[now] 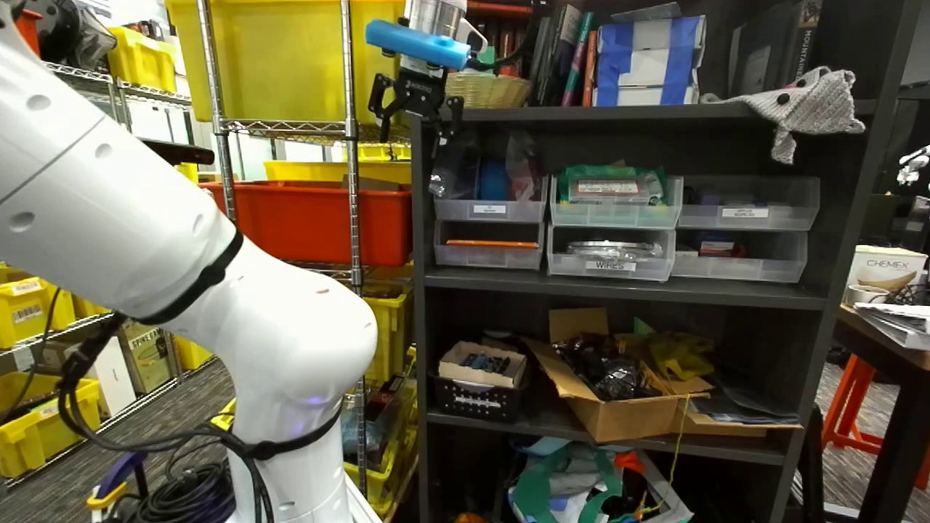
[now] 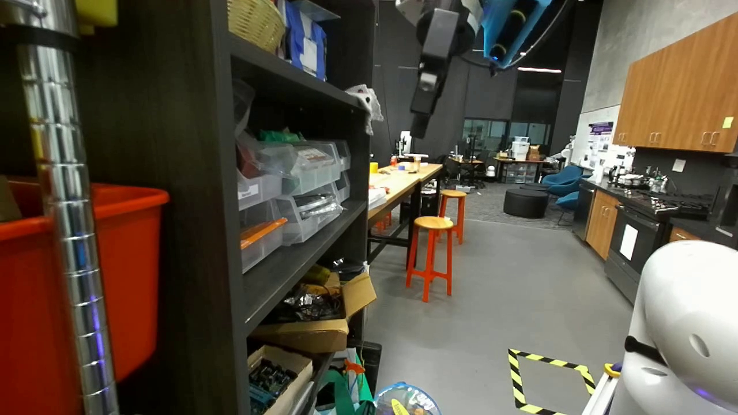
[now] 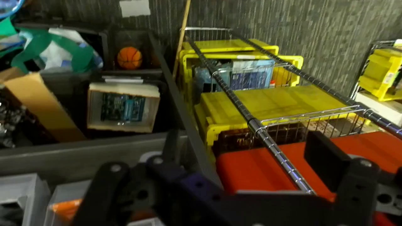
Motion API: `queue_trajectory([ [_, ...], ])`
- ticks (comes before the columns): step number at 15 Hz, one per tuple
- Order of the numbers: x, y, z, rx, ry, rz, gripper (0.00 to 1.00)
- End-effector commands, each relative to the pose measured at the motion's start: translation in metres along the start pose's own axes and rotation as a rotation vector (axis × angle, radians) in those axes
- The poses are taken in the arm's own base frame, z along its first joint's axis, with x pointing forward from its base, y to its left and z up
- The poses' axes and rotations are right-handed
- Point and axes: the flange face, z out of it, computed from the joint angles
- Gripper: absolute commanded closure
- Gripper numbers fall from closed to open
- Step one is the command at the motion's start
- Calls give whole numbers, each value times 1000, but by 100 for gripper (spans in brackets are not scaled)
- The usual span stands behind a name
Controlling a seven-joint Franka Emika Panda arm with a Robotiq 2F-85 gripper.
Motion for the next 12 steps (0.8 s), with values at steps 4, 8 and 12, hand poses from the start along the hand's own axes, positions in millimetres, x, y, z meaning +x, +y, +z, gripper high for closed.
queue_trajectory([
  [4, 45, -30, 10, -172, 96, 57, 0],
  [8, 42, -31, 14, -166, 112, 39, 0],
  [12, 56, -23, 4, -208, 282, 69, 0],
])
